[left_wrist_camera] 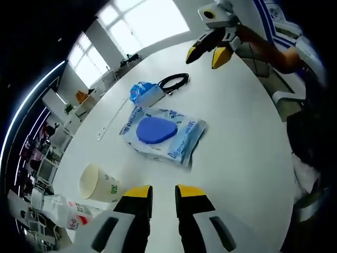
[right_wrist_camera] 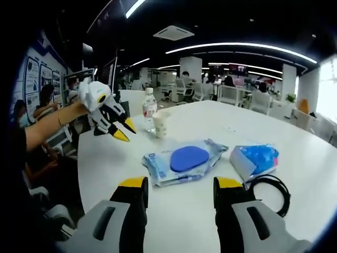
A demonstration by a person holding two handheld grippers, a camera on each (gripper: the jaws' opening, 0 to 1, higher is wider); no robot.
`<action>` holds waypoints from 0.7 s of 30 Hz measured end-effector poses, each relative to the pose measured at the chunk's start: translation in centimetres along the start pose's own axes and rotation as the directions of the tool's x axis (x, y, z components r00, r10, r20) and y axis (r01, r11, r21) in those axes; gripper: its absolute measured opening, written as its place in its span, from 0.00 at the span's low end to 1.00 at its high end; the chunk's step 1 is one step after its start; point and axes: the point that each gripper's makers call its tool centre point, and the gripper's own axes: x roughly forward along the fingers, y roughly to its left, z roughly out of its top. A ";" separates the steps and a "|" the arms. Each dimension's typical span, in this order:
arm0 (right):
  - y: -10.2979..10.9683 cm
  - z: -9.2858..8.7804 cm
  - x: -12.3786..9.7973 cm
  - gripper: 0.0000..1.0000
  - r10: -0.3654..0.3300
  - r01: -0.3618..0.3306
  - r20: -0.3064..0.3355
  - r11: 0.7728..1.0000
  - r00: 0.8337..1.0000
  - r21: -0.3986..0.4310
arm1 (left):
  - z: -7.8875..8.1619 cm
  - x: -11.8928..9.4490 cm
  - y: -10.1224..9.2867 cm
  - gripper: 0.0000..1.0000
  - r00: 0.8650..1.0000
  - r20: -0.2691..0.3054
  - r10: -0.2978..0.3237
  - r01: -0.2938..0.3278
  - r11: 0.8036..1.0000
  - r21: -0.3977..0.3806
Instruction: Arrange the tabletop items into an orderly group along one side of the table until the central work area is clear of visible clutter.
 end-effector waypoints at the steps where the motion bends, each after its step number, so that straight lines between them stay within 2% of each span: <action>1: -0.2 0.1 0.2 0.47 -0.001 0.001 -0.002 1.000 1.000 0.003 | 0.0 0.0 -0.1 0.16 1.000 -0.002 -0.002 0.002 1.000 -0.001; 5: -1.0 0.3 1.1 0.47 -0.004 0.004 -0.018 1.000 1.000 0.009 | -0.1 0.3 -0.8 0.16 1.000 -0.006 -0.019 0.019 1.000 -0.013; 9: -1.9 0.5 2.0 0.47 -0.006 0.007 -0.038 1.000 0.999 0.022 | 0.1 0.5 -0.9 0.16 1.000 -0.010 -0.009 0.009 1.000 -0.002; 12: -2.3 0.7 2.6 0.46 0.000 0.001 -0.040 0.999 0.999 0.042 | 0.7 0.7 -1.1 0.16 0.999 0.031 -0.022 0.024 0.998 -0.066; 16: -2.7 0.9 3.5 0.46 0.005 -0.003 -0.047 0.999 0.999 0.054 | 0.3 1.1 -0.9 0.16 1.000 0.008 0.004 -0.003 0.996 -0.088; 21: -3.3 0.7 4.7 0.46 0.001 0.003 -0.074 0.999 0.997 0.046 | 0.4 1.4 -1.4 0.16 1.000 0.019 0.000 0.002 0.994 -0.109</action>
